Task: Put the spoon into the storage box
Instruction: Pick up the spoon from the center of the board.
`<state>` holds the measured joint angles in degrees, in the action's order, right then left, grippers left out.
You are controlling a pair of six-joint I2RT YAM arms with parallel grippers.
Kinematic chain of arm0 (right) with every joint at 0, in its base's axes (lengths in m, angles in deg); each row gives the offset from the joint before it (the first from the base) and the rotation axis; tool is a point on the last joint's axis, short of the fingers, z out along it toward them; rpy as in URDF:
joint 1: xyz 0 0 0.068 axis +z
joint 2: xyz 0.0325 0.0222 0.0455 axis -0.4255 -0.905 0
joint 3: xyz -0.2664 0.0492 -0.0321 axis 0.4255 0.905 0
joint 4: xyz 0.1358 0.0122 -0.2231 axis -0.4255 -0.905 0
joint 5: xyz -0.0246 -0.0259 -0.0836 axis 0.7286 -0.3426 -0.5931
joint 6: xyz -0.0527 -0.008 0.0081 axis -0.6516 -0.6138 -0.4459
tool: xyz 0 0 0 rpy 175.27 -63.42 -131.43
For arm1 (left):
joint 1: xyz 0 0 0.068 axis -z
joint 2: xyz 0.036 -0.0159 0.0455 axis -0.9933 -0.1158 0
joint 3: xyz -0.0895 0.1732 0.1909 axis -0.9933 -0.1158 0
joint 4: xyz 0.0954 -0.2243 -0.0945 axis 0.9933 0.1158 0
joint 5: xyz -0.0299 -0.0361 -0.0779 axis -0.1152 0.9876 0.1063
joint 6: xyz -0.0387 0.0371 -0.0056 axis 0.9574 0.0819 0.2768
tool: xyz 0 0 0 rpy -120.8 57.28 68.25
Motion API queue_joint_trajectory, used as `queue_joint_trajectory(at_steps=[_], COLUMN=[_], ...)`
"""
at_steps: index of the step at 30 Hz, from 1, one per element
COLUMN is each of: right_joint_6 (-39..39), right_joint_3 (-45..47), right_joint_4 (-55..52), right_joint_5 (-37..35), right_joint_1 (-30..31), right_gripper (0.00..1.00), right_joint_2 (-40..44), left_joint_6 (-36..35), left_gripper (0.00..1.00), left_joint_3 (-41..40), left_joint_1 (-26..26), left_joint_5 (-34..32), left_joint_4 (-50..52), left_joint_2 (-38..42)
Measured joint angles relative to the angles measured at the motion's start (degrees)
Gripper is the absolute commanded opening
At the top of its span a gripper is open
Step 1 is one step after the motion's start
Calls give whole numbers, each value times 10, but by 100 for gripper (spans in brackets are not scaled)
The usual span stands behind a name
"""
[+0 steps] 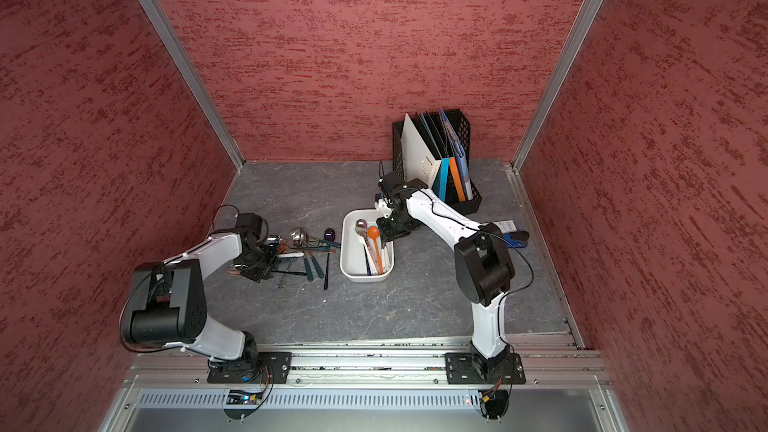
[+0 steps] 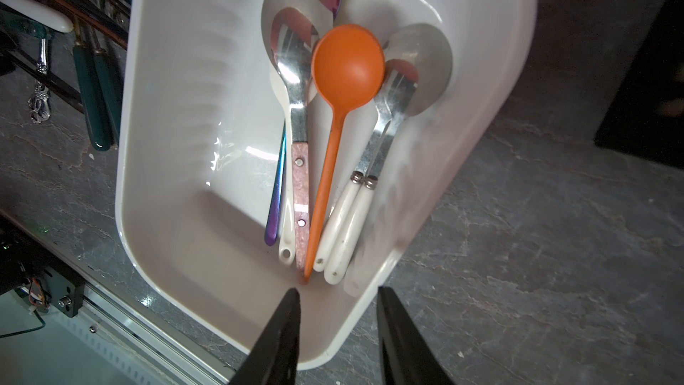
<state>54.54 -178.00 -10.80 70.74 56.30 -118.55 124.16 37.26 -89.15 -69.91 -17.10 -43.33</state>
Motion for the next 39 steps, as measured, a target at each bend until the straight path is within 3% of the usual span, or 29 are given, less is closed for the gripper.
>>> queue_joint_trajectory(at_steps=[11, 19, 25, 39], right_joint_6=[-5, -7, 0, 30], right_joint_3=[0, 19, 33, 86], right_joint_4=[-1, 2, 2, 5], right_joint_5=[2, 13, 25, 33], right_joint_1=[-7, -10, -10, -10], right_gripper=[37, 37, 37, 37], right_joint_2=[0, 2, 16, 96], left_joint_6=[-29, -37, -56, -95], left_gripper=[5, 3, 2, 3], left_joint_3=[41, 13, -10, -46], left_joint_1=[-1, 0, 0, 22], left_joint_5=[0, -24, -60, -11], left_joint_4=[41, 35, 67, 69], left_joint_2=[-38, -4, 73, 101])
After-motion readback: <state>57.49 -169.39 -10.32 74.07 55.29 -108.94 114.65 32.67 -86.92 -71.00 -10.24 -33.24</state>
